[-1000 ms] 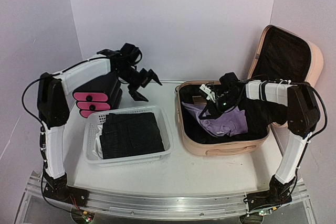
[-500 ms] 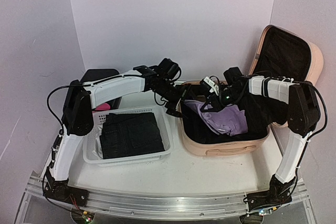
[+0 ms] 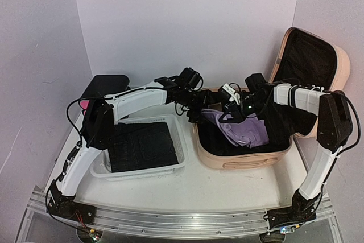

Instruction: Open, take out, and arrange the luggage

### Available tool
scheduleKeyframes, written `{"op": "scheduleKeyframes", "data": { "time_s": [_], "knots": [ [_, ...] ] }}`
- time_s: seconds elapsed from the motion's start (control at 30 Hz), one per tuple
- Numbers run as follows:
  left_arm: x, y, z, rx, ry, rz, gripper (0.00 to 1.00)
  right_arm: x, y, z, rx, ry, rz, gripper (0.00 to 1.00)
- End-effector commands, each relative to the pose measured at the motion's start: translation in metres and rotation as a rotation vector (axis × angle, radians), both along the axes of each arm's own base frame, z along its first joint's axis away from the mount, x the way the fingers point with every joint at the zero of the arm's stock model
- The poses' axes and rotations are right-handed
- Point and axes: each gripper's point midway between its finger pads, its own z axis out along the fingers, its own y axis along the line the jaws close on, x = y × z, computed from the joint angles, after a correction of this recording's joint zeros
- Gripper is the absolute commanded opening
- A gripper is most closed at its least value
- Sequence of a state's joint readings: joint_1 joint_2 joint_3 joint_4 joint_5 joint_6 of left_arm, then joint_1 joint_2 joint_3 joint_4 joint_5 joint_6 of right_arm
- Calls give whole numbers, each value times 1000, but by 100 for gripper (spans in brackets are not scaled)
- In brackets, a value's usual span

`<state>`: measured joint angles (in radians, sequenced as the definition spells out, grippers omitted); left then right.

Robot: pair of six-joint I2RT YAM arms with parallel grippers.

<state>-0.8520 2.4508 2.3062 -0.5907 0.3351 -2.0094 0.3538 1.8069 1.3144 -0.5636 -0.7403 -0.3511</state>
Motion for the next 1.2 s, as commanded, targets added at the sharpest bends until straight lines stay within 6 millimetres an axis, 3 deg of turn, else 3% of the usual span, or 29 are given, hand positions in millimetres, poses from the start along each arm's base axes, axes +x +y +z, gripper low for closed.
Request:
{"op": "scheduleKeyframes", "data": {
  "time_s": [0.0, 0.27, 0.5, 0.63, 0.83, 1.07, 1.17],
  "knots": [
    [10, -16, 15, -20, -89, 27, 93, -11, 8, 45, 83, -125, 65, 0],
    [6, -12, -2, 83, -143, -12, 89, -24, 10, 43, 79, -137, 102, 0],
    [3, -3, -17, 150, -156, -44, 78, -26, 12, 45, 77, -143, 117, 0],
    [2, -7, -11, 140, -186, -83, 79, -24, 11, 43, 62, -149, 111, 0],
    [-15, -14, -7, 123, -175, -136, 77, -23, 16, 42, 52, -161, 124, 0],
    [-27, -20, 5, 100, -176, -163, 57, -27, 18, 41, 32, -182, 138, 0],
    [-29, -22, 12, 85, -185, -170, 44, -27, 17, 41, 18, -188, 135, 0]
  ]
}}
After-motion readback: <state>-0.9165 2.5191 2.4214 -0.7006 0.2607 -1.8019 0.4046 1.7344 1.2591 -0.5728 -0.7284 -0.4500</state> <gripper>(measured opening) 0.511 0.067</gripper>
